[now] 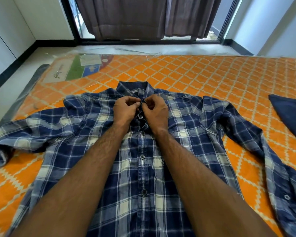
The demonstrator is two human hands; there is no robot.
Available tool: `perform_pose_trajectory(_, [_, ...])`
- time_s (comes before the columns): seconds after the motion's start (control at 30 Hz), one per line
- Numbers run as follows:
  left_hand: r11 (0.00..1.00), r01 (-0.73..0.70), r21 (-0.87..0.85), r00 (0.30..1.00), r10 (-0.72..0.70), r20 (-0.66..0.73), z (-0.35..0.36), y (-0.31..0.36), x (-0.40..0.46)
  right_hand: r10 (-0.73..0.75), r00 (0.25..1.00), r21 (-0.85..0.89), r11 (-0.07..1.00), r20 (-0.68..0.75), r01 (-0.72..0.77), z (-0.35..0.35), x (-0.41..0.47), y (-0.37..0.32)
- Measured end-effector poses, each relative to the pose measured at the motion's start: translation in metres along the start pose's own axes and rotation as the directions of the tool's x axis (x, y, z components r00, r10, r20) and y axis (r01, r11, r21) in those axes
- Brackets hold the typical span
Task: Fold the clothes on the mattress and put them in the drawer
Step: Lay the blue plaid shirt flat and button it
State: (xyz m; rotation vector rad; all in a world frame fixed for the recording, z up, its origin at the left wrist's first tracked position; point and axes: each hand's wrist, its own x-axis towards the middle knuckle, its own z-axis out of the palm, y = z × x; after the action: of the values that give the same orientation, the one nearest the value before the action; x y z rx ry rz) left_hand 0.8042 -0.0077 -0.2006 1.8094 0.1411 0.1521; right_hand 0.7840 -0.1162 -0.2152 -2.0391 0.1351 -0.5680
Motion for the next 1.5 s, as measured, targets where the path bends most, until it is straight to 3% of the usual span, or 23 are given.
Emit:
perform_pose_trajectory(0.13, [1.0, -0.003, 0.018, 1.0, 0.003, -0.019, 0.001, 0.0, -0.001, 0.012, 1.0, -0.018, 1.0, -0.002, -0.012, -0.001, -0.001, 0.0])
perform_pose_trajectory(0.27, [0.998, -0.021, 0.063, 0.999, 0.024, -0.045, 0.004, 0.0, -0.001, 0.065, 0.997, 0.189, 0.98, -0.033, -0.058, -0.008, 0.001, -0.001])
perform_pose_trajectory(0.4, [0.998, -0.014, 0.058, 0.998, 0.017, -0.054, 0.005, 0.0, -0.002, -0.019, 0.999, 0.099, 0.995, 0.042, 0.015, -0.003, -0.003, 0.0])
perform_pose_trajectory(0.57, [0.998, 0.031, -0.051, 0.999, -0.032, -0.007, 0.001, 0.001, -0.001, -0.032, 0.999, 0.004, 0.999, 0.017, 0.032, 0.001, -0.002, 0.001])
perform_pose_trajectory(0.73, [0.991, 0.082, -0.109, 0.996, -0.079, 0.03, -0.003, 0.004, 0.0, 0.014, 0.999, 0.029, 0.999, -0.034, -0.013, 0.001, 0.0, 0.003])
perform_pose_trajectory(0.93, [0.977, 0.159, -0.141, 0.984, -0.145, 0.104, -0.011, 0.007, 0.004, 0.041, 0.998, 0.053, 0.998, 0.041, -0.044, 0.0, 0.001, 0.006])
perform_pose_trajectory(1.23, [0.941, 0.283, -0.186, 0.959, -0.27, 0.091, -0.012, 0.012, 0.011, 0.011, 0.999, 0.106, 0.994, 0.029, -0.015, -0.003, 0.0, 0.004])
perform_pose_trajectory(1.5, [0.923, 0.316, -0.22, 0.948, -0.297, 0.114, -0.013, 0.013, 0.012, 0.03, 0.999, 0.153, 0.988, 0.016, -0.032, -0.003, 0.001, 0.005])
